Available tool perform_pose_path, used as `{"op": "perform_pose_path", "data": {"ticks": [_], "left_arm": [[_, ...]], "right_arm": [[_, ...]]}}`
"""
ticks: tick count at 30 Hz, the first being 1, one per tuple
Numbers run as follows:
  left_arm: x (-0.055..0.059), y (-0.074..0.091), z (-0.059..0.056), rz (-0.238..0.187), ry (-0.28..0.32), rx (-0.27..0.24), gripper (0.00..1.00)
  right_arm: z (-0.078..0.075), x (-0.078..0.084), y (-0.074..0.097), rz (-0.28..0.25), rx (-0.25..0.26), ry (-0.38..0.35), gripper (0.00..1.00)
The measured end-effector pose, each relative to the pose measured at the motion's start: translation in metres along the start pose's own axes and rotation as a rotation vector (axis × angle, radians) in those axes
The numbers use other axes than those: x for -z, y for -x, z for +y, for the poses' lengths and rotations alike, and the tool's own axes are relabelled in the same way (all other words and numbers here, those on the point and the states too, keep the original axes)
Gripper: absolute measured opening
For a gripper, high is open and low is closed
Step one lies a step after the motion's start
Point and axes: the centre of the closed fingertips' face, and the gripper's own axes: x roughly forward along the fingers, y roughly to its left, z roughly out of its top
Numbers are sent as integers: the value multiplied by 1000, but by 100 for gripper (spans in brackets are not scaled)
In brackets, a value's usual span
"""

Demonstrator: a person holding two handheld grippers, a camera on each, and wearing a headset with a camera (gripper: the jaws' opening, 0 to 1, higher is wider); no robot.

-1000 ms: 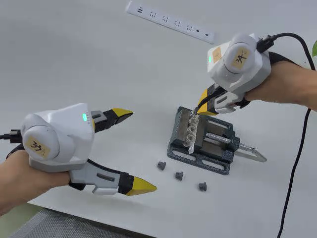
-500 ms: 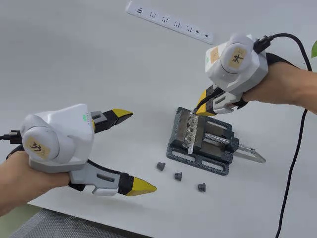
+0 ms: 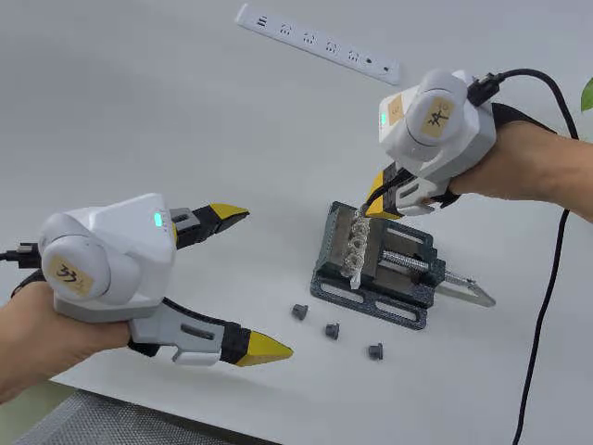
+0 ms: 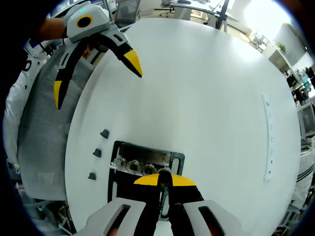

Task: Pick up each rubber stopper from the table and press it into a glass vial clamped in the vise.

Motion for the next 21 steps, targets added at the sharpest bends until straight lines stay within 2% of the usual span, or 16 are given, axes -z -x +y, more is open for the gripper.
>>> {"op": "perform_pose_path", "data": {"ticks": [12, 15, 21], "left_arm": [[1, 0, 0, 0, -3, 0, 96], [-1, -1, -1, -3, -3, -1, 96], [-3, -1, -5, 7, -19, 10, 96]], "right_arm": [[-2, 1, -1, 9, 0, -8, 0], [-2, 1, -1, 23, 7, 10, 0], [0, -2, 0, 25, 9, -1, 1]]}}
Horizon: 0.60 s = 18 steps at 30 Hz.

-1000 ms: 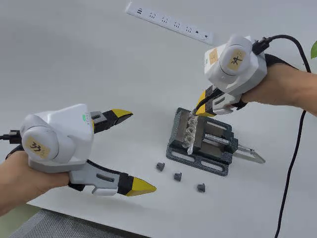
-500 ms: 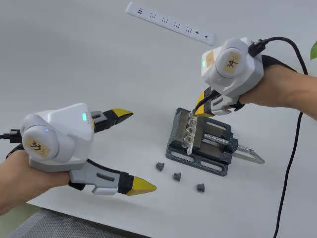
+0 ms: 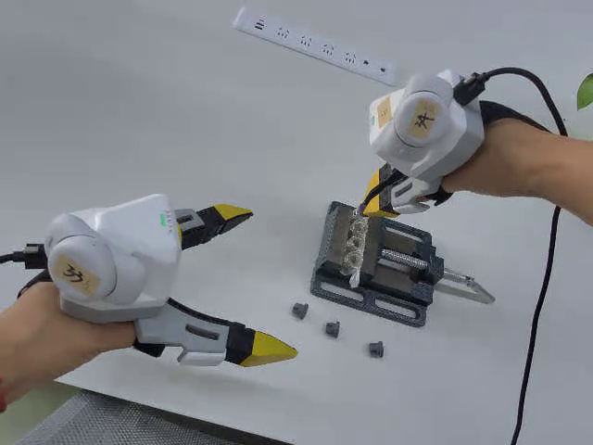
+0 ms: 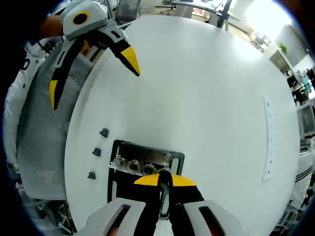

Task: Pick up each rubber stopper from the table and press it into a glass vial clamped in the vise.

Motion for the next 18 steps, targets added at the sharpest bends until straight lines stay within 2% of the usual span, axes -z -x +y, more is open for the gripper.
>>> {"op": "perform_pose_path", "data": {"ticks": [1, 4, 15, 18], "left_arm": [[-1, 1, 1, 0, 2, -1, 96], [-3, 2, 2, 3, -5, -3, 95], [-7, 6, 1, 8, -16, -15, 95], [-7, 6, -1, 10, -16, -14, 95]], "right_arm": [[1, 1, 0, 1, 3, 23, 1], [1, 1, 1, -27, 2, -33, 2], [-2, 1, 2, -57, 20, -35, 2], [1, 2, 4, -63, 25, -44, 2]]}}
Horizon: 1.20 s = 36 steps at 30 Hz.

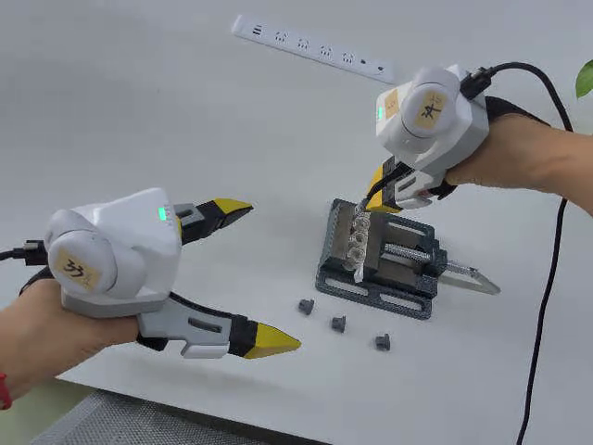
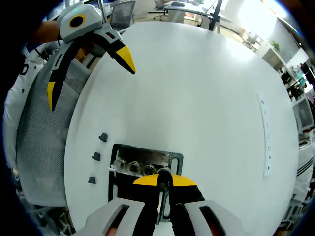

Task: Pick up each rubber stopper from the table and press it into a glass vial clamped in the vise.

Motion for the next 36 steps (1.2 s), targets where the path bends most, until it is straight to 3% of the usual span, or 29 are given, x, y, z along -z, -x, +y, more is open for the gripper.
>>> {"op": "perform_pose_path", "data": {"ticks": [11, 22, 36], "left_arm": [[-3, 0, -2, 5, -7, 2, 95], [-5, 0, -5, 11, -16, 10, 96], [-12, -1, -10, 24, -37, 34, 96]], "right_arm": [[-7, -1, 14, -54, 33, -36, 3], [1, 2, 36, -112, 67, -60, 12], [17, 13, 70, -232, 147, -121, 24]]}}
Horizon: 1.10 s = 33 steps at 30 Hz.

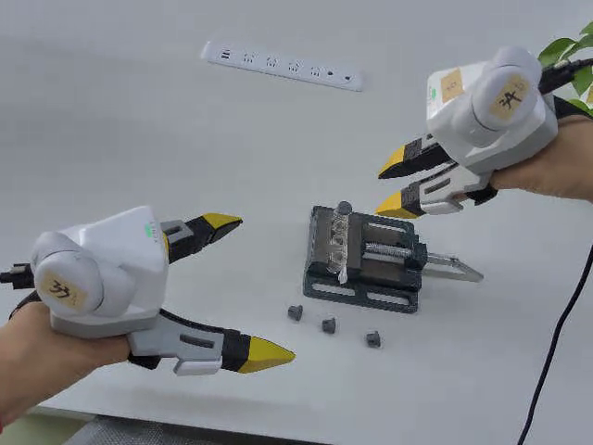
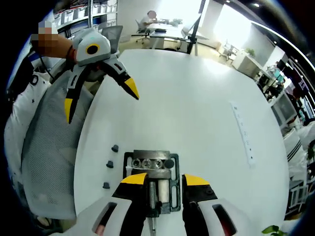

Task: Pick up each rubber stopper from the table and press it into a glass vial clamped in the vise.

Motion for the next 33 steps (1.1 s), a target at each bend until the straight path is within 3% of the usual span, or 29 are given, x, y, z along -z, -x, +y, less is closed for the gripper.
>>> {"op": "perform_pose_path", "data": {"ticks": [8, 17, 24, 33], "left_arm": [[0, 6, 0, 18, -17, -4, 96], [-1, 9, -4, 41, -35, -2, 96], [-4, 11, -6, 53, -43, -4, 96], [-2, 14, -9, 80, -48, -7, 96]], "right_arm": [[10, 11, 23, -76, 54, -71, 30], [33, 30, 39, -171, 88, -167, 37], [54, 41, 43, -218, 92, -227, 42], [78, 49, 41, -337, 90, -315, 44]]}}
